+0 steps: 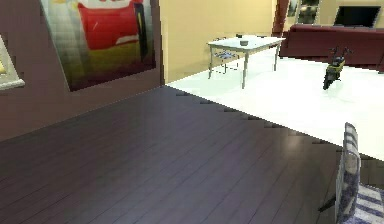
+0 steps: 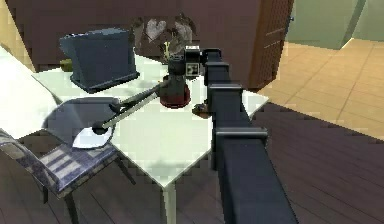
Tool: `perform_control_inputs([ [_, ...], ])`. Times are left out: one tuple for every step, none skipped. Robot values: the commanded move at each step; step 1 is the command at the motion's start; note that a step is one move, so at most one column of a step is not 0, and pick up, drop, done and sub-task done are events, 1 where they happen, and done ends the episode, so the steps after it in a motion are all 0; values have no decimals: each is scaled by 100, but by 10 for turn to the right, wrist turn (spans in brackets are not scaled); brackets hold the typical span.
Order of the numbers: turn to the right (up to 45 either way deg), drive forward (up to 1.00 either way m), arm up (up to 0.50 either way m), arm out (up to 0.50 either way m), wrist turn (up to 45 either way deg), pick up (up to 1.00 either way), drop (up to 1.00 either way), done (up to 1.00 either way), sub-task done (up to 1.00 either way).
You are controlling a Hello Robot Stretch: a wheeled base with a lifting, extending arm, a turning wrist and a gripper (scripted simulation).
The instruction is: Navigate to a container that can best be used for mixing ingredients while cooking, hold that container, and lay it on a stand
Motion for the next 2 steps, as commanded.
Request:
perform_control_inputs([
  [0,0,0,0,-420,0,0,0,0],
  [0,0,0,-36,0,0,0,0,0],
])
